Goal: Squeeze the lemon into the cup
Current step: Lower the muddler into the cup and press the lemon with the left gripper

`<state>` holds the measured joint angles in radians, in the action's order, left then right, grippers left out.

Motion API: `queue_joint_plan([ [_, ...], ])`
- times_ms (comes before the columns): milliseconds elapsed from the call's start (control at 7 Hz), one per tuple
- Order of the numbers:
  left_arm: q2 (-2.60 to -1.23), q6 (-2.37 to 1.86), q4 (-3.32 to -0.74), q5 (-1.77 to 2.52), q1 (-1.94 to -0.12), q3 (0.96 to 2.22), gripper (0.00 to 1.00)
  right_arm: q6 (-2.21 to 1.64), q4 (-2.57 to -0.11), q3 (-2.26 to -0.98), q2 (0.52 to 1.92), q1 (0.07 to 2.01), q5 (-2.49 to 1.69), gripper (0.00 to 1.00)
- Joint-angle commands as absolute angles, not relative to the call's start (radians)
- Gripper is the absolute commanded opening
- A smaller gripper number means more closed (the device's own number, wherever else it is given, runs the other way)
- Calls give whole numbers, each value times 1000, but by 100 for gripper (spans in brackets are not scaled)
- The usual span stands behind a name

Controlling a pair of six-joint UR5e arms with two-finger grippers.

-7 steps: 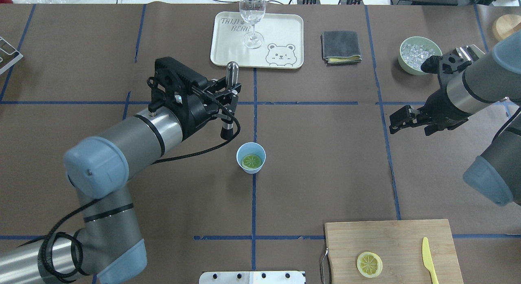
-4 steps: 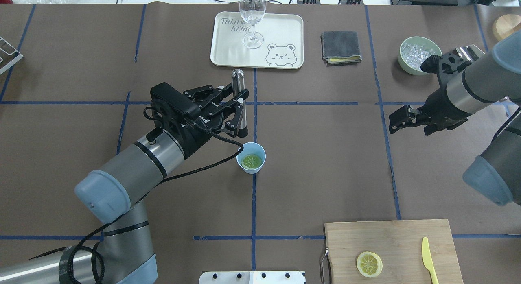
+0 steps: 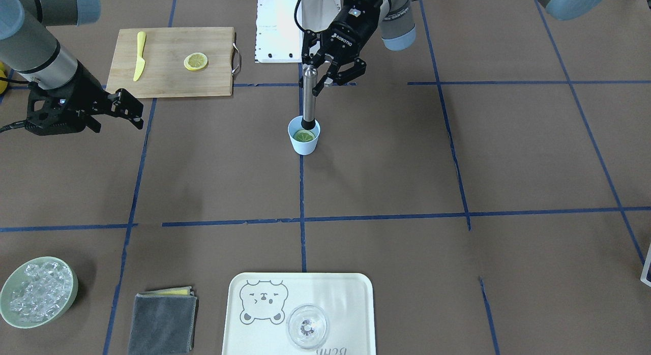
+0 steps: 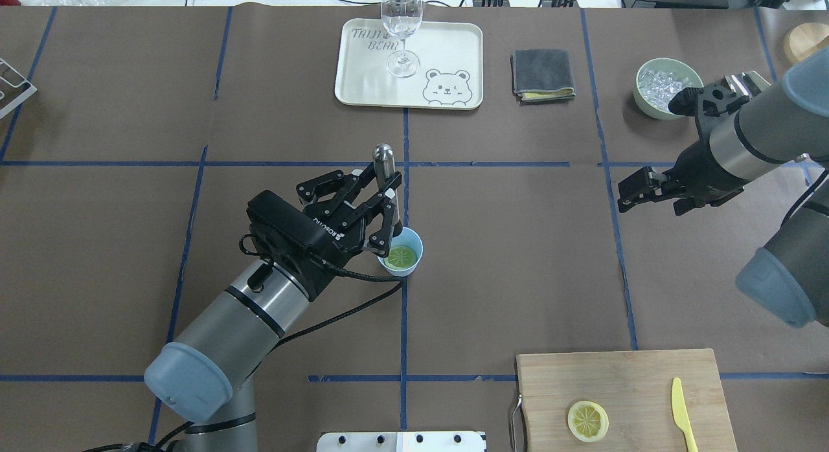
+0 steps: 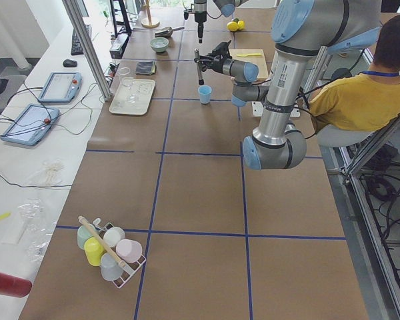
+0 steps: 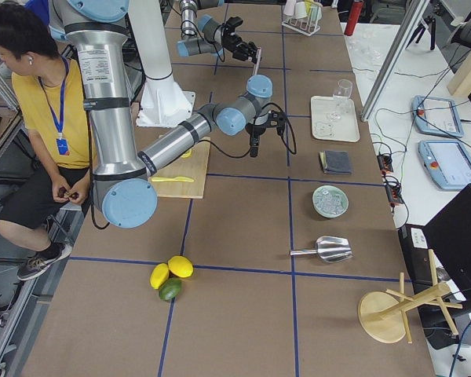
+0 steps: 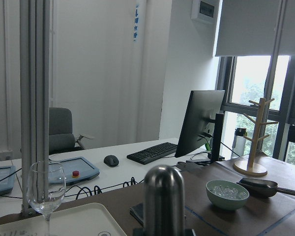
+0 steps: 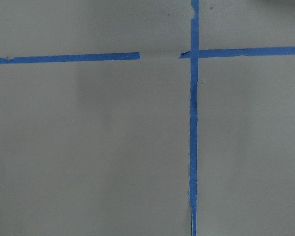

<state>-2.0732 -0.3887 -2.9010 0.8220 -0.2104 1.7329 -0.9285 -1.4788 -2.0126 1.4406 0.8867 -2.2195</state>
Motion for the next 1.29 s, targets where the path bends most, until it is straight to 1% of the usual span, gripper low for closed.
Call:
queue_joint_plan([
  [0, -2086, -347, -2902, 810, -201, 1715, 0, -928, -1479, -2013, 1442, 887, -2220, 100],
  [286, -2123, -348, -2904, 810, -201, 1660, 0, -928, -1479, -2011, 1442, 887, -2221, 100],
  [714, -2120, -350, -2942, 811, -193, 1590, 0, -931, -1479, -2011, 1439, 885, -2221, 100],
  [1143, -2123, -351, -2953, 813, -163, 1554, 0, -936, -1479, -2013, 1437, 885, -2221, 100],
])
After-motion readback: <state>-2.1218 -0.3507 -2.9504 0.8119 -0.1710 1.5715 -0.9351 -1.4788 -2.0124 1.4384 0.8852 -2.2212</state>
